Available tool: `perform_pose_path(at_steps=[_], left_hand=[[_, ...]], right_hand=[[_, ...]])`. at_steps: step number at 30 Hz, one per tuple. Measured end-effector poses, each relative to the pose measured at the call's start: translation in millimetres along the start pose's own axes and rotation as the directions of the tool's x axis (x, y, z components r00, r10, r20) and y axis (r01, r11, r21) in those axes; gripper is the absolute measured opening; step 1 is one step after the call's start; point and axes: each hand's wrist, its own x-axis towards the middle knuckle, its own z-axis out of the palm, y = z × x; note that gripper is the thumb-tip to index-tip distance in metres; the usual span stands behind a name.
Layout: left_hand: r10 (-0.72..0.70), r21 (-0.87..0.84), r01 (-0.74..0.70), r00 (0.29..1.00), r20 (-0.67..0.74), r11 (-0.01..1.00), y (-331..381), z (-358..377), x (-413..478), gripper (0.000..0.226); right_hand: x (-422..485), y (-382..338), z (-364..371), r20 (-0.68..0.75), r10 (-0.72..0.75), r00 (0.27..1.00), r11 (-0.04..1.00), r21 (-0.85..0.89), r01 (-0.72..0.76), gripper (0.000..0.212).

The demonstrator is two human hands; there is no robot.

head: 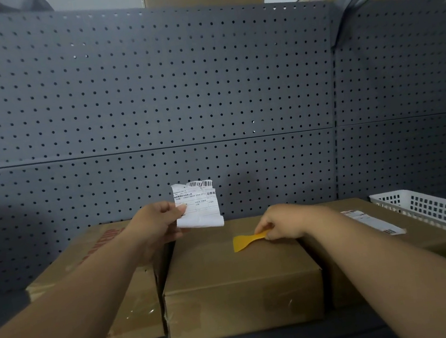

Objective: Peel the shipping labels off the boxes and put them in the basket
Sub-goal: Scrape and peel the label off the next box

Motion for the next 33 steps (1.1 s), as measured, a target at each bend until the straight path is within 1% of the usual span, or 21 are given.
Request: perform_pose_path(at_steps=[4, 9, 14, 18, 20, 24, 29, 33], left_hand=[[-0.004, -0.014, 0.004, 1.0, -0.004, 1.0, -1.0, -4.7, -2.1, 0.022], [-0.015, -0.01, 0.015, 1.0, -0.011, 1.0, 0.4, -7.1, -2.5, 0.027], [-0.015, 0.001, 0.015, 1.0, -0.01, 1.0, -1.9, -12.3, -2.5, 0.028], [-0.015, -0.014, 0.015, 1.0, 0.01, 1.0, -2.4, -13.4, 0.4, 0.026], [-0.01, -0.013, 0.01, 1.0, 0.014, 1.0, -2.4, -14.2, 2.6, 0.025], [0.005, -0.015, -0.005, 0.999, 0.033, 1.0, -4.0, -12.6, 7.1, 0.023], [0.033, 0.024, -0.035, 0.996, 0.087, 0.999, -2.0, -0.6, 7.8, 0.022], [0.067, 0.01, -0.069, 0.99, 0.126, 0.998, 4.3, 11.9, 10.3, 0.016]], right_hand=[[1.2, 8.9, -2.9, 0.01, 0.06, 0.998, 0.998, 0.001, -0.06, 0.035], [15.1, -13.7, -0.1, 0.009, -0.011, 1.0, 1.0, -0.016, 0.011, 0.036], [2.8, -9.9, -8.7, 0.04, 0.027, 0.999, 0.998, -0.065, -0.025, 0.035], [-0.1, -23.9, -3.0, 0.053, -0.047, 0.997, 0.998, -0.039, 0.049, 0.036], [-7.2, -20.2, -4.3, 0.046, -0.017, 0.999, 0.999, -0.042, 0.019, 0.036], [-27.3, 0.8, -10.9, 0.022, 0.09, 0.996, 0.995, -0.04, -0.089, 0.032], [-41.8, 8.0, -15.6, -0.075, 0.124, 0.989, 0.991, 0.054, -0.12, 0.029], [-58.3, 16.6, -20.1, -0.127, 0.154, 0.98, 0.987, 0.066, -0.147, 0.025]])
